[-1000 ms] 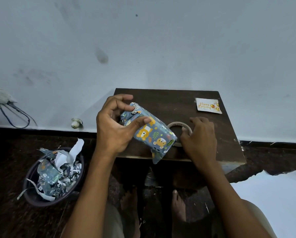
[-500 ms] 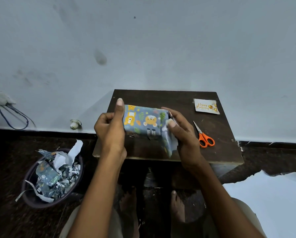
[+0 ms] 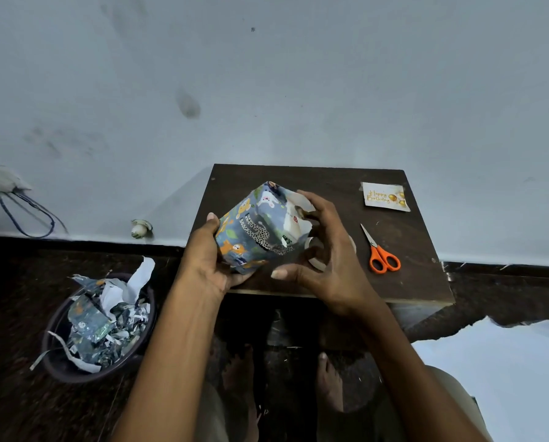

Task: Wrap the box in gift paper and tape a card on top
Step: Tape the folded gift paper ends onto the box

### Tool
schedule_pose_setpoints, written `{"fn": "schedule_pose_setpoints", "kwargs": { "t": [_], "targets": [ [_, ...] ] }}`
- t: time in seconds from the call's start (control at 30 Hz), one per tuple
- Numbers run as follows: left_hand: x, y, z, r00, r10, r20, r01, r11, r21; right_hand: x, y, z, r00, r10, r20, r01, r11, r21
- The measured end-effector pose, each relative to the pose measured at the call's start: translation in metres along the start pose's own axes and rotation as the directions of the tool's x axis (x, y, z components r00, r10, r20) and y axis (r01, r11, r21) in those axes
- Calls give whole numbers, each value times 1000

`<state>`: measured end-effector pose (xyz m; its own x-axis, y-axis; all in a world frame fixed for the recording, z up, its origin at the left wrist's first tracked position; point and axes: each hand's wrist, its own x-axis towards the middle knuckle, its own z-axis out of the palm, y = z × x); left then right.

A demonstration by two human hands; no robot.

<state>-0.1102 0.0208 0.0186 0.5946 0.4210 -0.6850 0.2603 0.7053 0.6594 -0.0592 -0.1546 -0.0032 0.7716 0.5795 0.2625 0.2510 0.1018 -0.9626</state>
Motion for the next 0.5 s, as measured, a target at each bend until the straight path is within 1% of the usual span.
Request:
{"fn": "schedule_pose_setpoints", "kwargs": {
  "t": [0.03, 0.1, 0.17, 0.2, 0.23, 0.27, 0.3, 0.33, 0.37, 0.43, 0.47, 0.5],
  "targets": [
    [-1, -1, 1, 1000, -7, 14, 7, 1000, 2, 1, 2, 3, 998, -19, -58, 17, 999, -28],
    [0, -3, 1, 1000, 15, -2, -15, 1000, 21, 3, 7, 9, 986, -48, -160, 42, 998, -39],
    [6, -9, 2, 984, 157, -83, -149, 984, 98, 4, 9, 10, 973, -50, -224, 44, 998, -34],
    [6, -12, 3, 956, 269, -120, -248, 955, 164, 5, 9, 9, 969, -53, -241, 45, 998, -39],
    [6, -15, 5, 920, 372, -121, -340, 914, 222, 5, 9, 8, 966, -58, -254, 48, 998, -45],
    [5, -16, 6, 883, 463, -80, -428, 863, 267, 6, 9, 6, 962, -65, -267, 53, 997, -51],
    [3, -16, 7, 846, 534, -7, -509, 810, 291, 6, 9, 5, 957, -75, -280, 61, 996, -60],
    [0, -15, 7, 804, 586, 102, -587, 754, 296, 7, 9, 3, 951, -88, -297, 68, 995, -78],
    [-3, -14, 6, 754, 612, 239, -657, 707, 264, 8, 9, 2, 944, -106, -312, 76, 992, -104],
    [-4, -9, 0, 641, 594, 486, -739, 648, 184, 9, 9, -1, 935, -141, -325, 93, 983, -158],
    [-3, -8, -3, 600, 567, 565, -764, 616, 193, 9, 8, -2, 934, -151, -324, 98, 980, -174],
    [-3, -9, -6, 573, 540, 617, -787, 573, 230, 8, 7, -2, 935, -153, -319, 99, 979, -179]
  ]
}}
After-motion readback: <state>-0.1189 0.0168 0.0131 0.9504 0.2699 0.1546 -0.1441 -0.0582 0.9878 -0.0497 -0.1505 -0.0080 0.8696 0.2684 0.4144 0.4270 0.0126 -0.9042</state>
